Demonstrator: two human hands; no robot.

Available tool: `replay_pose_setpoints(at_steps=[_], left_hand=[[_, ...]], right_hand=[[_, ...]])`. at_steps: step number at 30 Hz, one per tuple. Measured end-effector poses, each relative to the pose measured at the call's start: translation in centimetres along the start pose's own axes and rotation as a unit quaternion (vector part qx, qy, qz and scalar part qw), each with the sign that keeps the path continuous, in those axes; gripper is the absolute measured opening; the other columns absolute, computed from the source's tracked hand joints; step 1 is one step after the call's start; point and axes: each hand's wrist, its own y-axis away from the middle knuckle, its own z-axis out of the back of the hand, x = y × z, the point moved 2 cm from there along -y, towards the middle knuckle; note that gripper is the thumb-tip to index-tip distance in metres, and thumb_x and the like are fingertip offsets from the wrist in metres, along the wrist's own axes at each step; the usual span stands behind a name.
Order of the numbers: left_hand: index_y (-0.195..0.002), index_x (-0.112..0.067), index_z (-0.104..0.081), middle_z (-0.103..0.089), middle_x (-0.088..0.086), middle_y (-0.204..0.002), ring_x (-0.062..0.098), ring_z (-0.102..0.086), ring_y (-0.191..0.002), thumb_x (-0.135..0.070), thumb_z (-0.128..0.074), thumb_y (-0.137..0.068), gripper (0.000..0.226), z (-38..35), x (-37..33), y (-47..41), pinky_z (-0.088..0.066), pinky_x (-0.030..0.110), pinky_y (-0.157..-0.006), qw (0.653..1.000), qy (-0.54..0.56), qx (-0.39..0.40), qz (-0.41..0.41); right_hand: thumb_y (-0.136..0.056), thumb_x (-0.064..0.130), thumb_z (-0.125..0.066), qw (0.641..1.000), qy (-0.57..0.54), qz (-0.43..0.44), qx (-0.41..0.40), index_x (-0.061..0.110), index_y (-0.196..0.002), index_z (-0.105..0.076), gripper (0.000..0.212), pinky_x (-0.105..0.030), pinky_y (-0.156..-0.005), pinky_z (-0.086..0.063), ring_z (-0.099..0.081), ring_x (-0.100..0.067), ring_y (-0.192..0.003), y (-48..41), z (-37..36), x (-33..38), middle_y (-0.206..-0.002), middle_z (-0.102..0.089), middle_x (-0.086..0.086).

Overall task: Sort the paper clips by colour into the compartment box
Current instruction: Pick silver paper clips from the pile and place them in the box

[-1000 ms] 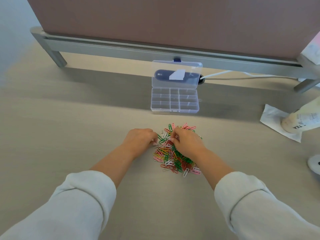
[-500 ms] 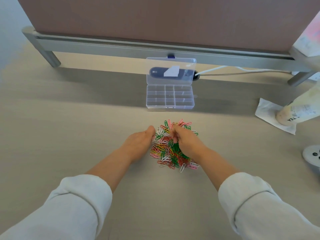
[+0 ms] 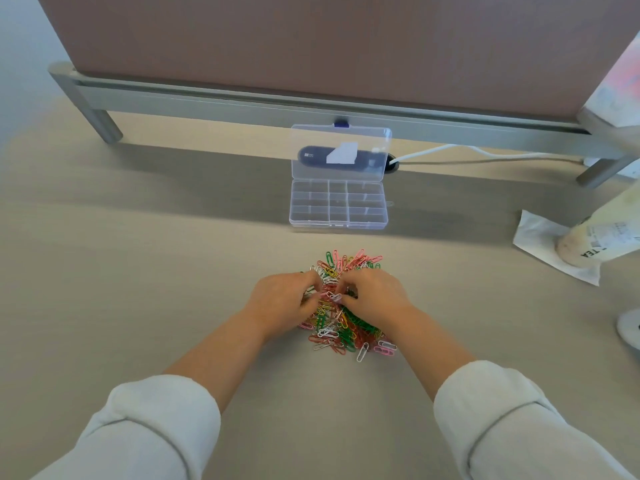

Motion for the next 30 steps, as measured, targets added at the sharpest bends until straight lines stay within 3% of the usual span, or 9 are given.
replay_pose_setpoints(at_steps=[4,8,14,18,22,27,30], left_hand=[[-0.111,-0.033,-0.062,-0.067,-0.010,-0.105,0.010,-0.059,-0.099,-0.045,-0.046,-0.092,0.028,-0.1,0.0,-0.2,-0.034,0.021,-0.070,0.999,-0.030,-0.013,-0.017],[-0.111,-0.033,-0.065,-0.067,-0.011,-0.110,0.011,-0.060,-0.101,-0.043,-0.051,-0.090,0.027,0.4,-0.1,-0.6,-0.038,0.021,-0.075,0.997,-0.011,-0.076,-0.032],[-0.113,-0.034,-0.065,-0.067,-0.010,-0.113,0.012,-0.059,-0.106,-0.045,-0.051,-0.089,0.030,0.1,-0.3,-1.4,-0.040,0.024,-0.079,0.992,-0.059,-0.067,-0.084],[-0.111,-0.036,-0.064,-0.067,-0.011,-0.108,0.011,-0.058,-0.098,-0.051,-0.052,-0.086,0.031,0.3,-0.3,-1.7,-0.032,0.021,-0.072,0.991,-0.055,-0.085,-0.087],[-0.109,-0.037,-0.065,-0.067,-0.007,-0.105,0.014,-0.057,-0.099,-0.046,-0.056,-0.086,0.026,-0.3,0.0,-2.0,-0.036,0.023,-0.074,0.985,-0.121,-0.073,-0.096],[-0.104,-0.031,-0.066,-0.063,-0.004,-0.093,0.014,-0.055,-0.093,-0.042,-0.056,-0.087,0.023,-0.8,0.4,-1.4,-0.034,0.023,-0.070,0.980,-0.137,-0.103,-0.103],[-0.106,-0.030,-0.064,-0.047,-0.008,-0.077,0.016,-0.055,-0.094,-0.041,-0.057,-0.086,0.024,-1.1,0.8,-0.6,-0.033,0.024,-0.071,0.979,-0.118,-0.140,-0.089]], right_hand=[[-0.088,0.030,-0.061,1.000,0.005,0.007,-0.007,0.027,-0.101,-0.067,0.015,-0.032,-0.084,-0.049,-0.058,-0.017,-0.104,0.0,0.0,0.1,-0.108,-0.065,0.006],[-0.087,0.029,-0.062,1.000,0.004,0.009,-0.022,0.027,-0.098,-0.067,0.012,-0.033,-0.083,-0.050,-0.058,-0.017,-0.102,0.0,-0.2,0.1,-0.105,-0.065,0.006],[-0.088,0.028,-0.059,0.998,0.032,0.030,-0.039,0.025,-0.093,-0.066,0.009,-0.030,-0.078,-0.046,-0.058,-0.017,-0.096,-0.1,-0.3,-0.2,-0.102,-0.065,0.006],[-0.089,0.031,-0.059,0.996,0.029,0.052,-0.063,0.024,-0.092,-0.066,0.011,-0.027,-0.073,-0.043,-0.052,-0.012,-0.084,-0.1,-0.6,-0.4,-0.095,-0.063,0.006],[-0.086,0.031,-0.064,0.992,0.015,0.063,-0.105,0.026,-0.091,-0.068,0.009,-0.025,-0.073,-0.039,-0.049,-0.010,-0.082,0.0,-0.9,-0.8,-0.082,-0.052,0.012],[-0.085,0.032,-0.064,0.983,0.060,0.063,-0.163,0.027,-0.093,-0.069,0.011,-0.027,-0.076,-0.041,-0.047,-0.011,-0.084,0.6,-1.7,-0.9,-0.088,-0.054,0.010],[-0.083,0.033,-0.066,0.980,0.061,0.058,-0.179,0.030,-0.091,-0.070,0.010,-0.029,-0.080,-0.044,-0.051,-0.012,-0.089,0.9,-1.8,-1.0,-0.094,-0.059,0.008]])
